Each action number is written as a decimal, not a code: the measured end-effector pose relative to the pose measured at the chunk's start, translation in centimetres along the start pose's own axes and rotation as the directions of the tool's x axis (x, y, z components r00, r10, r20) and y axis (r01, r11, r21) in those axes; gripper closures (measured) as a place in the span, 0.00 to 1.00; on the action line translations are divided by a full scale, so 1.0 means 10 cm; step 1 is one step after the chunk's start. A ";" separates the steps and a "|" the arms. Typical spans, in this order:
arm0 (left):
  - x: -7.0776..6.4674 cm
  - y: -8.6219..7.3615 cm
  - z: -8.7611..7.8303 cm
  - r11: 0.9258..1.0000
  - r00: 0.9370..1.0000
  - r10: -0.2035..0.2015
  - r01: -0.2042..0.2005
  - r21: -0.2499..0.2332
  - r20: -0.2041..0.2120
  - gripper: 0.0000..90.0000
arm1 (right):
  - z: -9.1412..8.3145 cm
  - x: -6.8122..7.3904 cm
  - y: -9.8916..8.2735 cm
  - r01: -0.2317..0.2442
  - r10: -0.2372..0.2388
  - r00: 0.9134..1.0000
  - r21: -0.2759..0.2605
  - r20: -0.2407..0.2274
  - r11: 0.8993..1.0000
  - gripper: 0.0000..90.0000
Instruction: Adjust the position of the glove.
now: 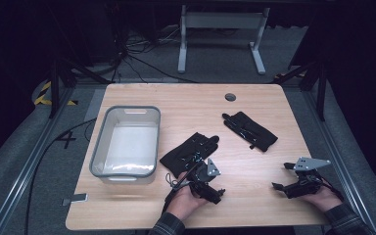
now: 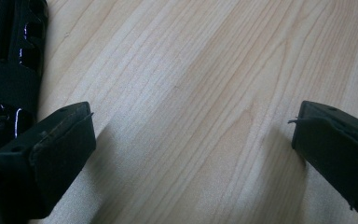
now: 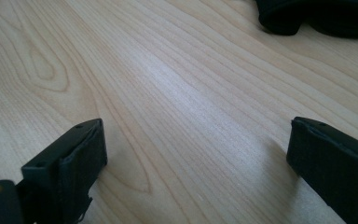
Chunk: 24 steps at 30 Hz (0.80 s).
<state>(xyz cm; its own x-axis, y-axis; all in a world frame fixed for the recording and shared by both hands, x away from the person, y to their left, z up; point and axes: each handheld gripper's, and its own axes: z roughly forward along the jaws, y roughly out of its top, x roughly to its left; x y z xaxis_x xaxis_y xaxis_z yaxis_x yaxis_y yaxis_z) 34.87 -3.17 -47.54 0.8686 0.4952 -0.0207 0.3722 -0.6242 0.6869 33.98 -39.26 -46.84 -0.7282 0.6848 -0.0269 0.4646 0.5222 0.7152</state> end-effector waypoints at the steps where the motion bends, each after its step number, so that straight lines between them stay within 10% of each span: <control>1: 0.00 0.00 0.00 1.000 1.000 0.000 0.000 0.000 0.000 0.00 | 0.00 0.00 0.00 0.000 0.000 1.000 0.000 0.000 1.000 0.06; 9: 0.00 0.00 0.00 1.000 1.000 0.000 0.000 0.000 0.000 0.00 | -0.02 0.00 0.02 0.021 -0.021 0.999 0.006 -0.026 1.000 0.18; 24: -0.01 0.01 0.01 1.000 1.000 0.002 -0.002 -0.003 0.001 0.00 | -0.09 -0.08 0.31 0.029 -0.032 0.997 -0.041 -0.065 0.999 0.80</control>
<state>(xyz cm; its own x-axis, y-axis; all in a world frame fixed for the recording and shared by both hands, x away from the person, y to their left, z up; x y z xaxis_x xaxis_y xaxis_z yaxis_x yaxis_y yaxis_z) 34.86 -3.30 -47.55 0.8697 0.4931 -0.0202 0.3696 -0.6237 0.6887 35.54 -38.63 -43.95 -0.7739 0.6333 -0.0040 0.4223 0.5207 0.7419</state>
